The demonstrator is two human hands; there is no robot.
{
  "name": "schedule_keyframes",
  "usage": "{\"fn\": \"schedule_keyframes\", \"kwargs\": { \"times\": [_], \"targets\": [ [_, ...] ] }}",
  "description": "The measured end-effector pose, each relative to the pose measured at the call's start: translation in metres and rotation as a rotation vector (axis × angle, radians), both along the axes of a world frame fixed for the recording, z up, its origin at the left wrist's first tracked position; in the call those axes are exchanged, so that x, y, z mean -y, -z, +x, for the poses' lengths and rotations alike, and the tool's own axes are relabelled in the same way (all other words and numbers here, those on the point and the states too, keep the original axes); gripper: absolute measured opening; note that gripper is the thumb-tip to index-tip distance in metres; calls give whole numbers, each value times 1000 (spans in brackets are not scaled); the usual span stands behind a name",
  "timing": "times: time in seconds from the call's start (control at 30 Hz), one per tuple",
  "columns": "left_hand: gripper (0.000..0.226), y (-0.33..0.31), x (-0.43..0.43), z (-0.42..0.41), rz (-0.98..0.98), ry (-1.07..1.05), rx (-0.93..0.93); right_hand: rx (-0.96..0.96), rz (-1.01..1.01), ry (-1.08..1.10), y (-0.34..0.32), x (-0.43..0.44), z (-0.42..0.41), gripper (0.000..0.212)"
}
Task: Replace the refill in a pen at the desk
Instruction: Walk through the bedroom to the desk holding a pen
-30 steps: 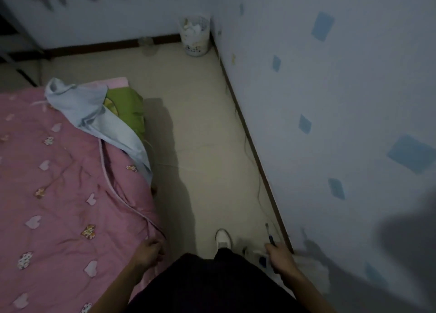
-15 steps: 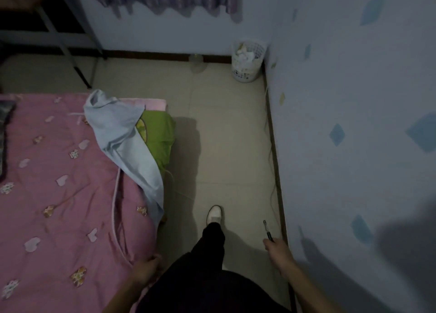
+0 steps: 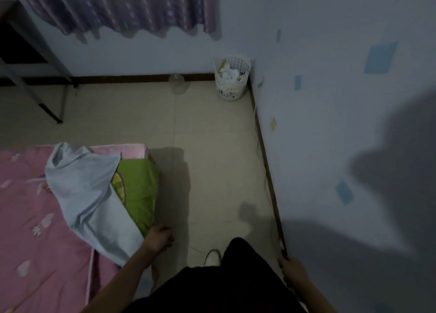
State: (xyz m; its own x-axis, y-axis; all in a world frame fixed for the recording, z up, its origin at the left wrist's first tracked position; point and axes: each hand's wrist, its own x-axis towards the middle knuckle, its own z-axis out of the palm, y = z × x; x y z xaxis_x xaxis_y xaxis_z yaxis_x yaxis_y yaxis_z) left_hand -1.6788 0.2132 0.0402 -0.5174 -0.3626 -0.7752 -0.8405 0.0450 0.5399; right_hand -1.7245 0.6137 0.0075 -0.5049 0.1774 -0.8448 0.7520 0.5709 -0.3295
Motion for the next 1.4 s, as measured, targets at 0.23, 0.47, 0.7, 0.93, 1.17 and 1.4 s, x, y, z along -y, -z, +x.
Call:
{"fn": "schedule_keyframes", "kwargs": {
  "times": [0.23, 0.47, 0.7, 0.93, 1.17, 1.4],
  "targets": [
    [19, 29, 32, -108, 31, -121, 22, -8, 26, -11, 15, 33, -132, 27],
    [16, 40, 75, -182, 8, -312, 68, -43, -56, -181, 6, 118, -322, 25],
    [18, 27, 116, -243, 7, -574, 33, -24, -81, -468, -18, 234, -480, 33],
    [13, 29, 153, -303, 28, -757, 53, -112, -145, -635, -5, 352, -581, 26],
    [29, 33, 247, -403, -35, -736, 49, -47, -126, -622, 10, 446, -689, 36],
    [21, 34, 380, -527, 35, -800, 2, 31, -23, -671, 4, 512, -792, 40]
  ]
}}
